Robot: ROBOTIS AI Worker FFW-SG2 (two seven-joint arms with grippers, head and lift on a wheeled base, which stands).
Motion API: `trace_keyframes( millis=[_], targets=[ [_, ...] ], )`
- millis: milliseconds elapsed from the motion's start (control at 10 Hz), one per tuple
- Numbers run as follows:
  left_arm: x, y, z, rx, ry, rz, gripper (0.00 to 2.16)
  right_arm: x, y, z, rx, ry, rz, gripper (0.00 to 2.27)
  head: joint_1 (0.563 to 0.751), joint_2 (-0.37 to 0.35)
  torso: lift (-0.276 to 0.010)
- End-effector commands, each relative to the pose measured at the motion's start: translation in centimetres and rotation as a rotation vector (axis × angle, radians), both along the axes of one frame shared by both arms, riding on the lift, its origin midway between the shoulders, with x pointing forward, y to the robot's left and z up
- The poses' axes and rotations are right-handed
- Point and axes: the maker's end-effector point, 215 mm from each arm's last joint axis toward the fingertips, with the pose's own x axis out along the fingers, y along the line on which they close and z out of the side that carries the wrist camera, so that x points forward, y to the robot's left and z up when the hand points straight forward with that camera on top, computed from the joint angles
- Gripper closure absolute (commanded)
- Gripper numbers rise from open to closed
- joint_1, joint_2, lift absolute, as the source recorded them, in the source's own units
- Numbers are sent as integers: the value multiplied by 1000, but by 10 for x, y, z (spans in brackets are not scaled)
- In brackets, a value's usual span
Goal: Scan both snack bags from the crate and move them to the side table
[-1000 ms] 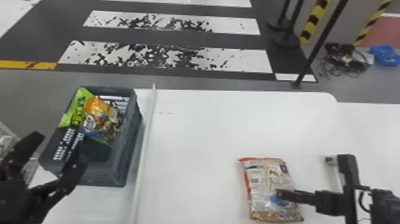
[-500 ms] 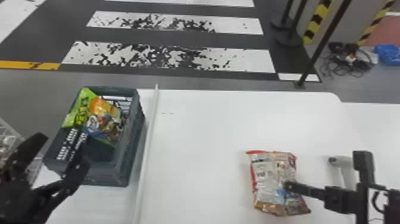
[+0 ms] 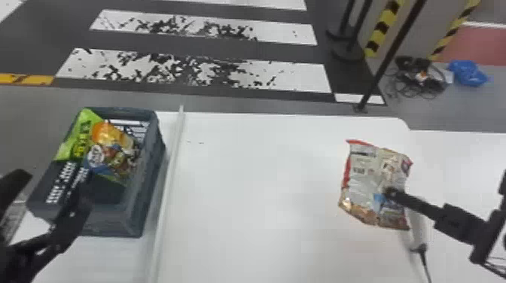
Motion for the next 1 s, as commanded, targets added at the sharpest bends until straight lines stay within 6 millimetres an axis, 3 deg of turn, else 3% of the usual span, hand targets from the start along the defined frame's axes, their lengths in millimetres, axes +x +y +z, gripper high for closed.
trace_keyframes(
  millis=[0,200,400,600,800,900],
  targets=[
    [-1,0,2,1,-3,-1,70,15,-52,13,-13,-34,-134,2243,695,-151,-29],
    [-1,1,-3,5,9,1,70,28,-126,10,-62,-31,-313,2243,695,-239,-29],
    [-1,1,-5,5,12,1,70,27,-197,-5,-61,-14,-488,2243,695,-350,-29],
    [-2,1,-10,2,23,2,70,21,-254,-13,-84,-22,-635,2243,695,-350,-29],
    [-3,0,-12,9,28,0,70,15,-319,-7,-174,-88,-752,2243,695,-350,-29],
    [-2,0,-11,10,27,-1,70,10,-335,-13,-165,-94,-800,2243,695,-350,-29]
  ],
)
